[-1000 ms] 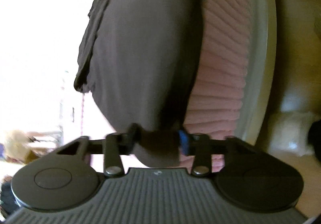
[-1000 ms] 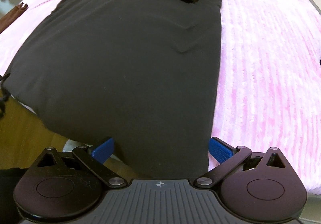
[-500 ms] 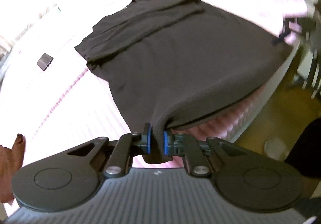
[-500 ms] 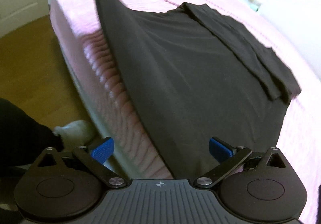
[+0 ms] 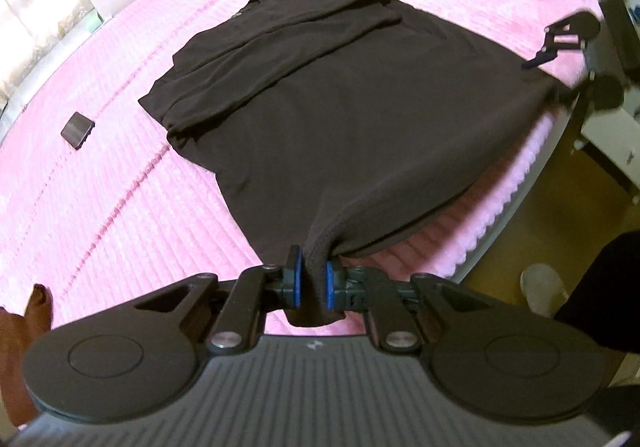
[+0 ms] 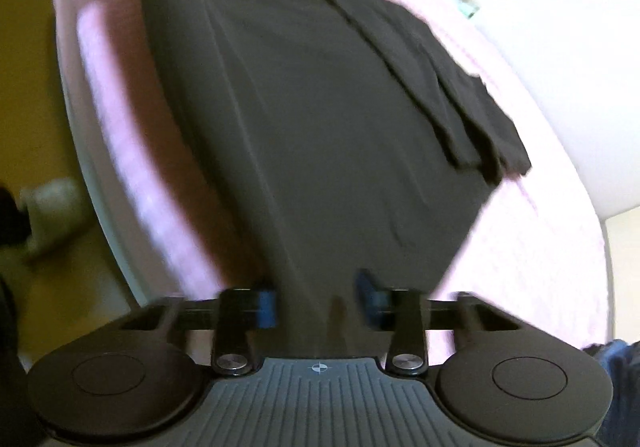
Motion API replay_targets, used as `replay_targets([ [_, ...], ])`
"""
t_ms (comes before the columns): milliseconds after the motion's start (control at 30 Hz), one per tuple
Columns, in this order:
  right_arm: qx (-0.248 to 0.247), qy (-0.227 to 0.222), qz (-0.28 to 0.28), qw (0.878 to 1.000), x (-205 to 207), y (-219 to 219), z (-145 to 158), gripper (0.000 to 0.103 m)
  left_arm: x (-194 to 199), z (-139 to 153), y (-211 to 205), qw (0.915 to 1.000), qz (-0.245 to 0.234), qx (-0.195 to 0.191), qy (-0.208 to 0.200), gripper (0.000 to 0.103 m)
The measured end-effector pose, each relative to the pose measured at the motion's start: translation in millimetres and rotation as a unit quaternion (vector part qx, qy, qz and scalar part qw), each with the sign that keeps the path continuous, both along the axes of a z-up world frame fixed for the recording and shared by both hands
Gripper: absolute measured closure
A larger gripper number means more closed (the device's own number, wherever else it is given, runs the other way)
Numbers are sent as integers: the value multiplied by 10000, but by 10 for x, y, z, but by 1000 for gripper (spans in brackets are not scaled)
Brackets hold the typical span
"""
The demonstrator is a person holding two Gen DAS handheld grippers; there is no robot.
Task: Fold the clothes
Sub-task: 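Grasp the shirt hem with the left gripper while the right gripper grasps the hem, then lift the hem with both grippers and fold it over toward the collar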
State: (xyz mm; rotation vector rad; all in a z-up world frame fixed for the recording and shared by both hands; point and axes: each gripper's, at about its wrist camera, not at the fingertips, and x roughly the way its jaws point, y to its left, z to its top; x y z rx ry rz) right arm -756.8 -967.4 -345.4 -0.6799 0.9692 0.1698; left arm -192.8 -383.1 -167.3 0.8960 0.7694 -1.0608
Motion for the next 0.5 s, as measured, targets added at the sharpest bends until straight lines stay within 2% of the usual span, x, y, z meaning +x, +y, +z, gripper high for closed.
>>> replay_targets([
  [33, 54, 116, -36, 9999, 5, -82, 11, 99, -10, -21, -1, 10000, -54, 47, -27, 95],
  [100, 338, 328, -81, 9989, -36, -220, 90, 100, -57, -61, 11, 9996, -223, 160, -81, 96],
  [267, 551, 627, 375, 9958, -264, -153, 517, 100, -378, -37, 211, 9940, -967, 497, -110, 98],
  [367, 644, 809, 522, 9933, -457, -36, 789, 100, -565, 72, 404, 9931, -1020, 584, 42, 98],
  [500, 854, 1373, 521, 9855, -814, 70, 1007, 100, -834, 211, 698, 9928, -776, 748, 515, 98],
])
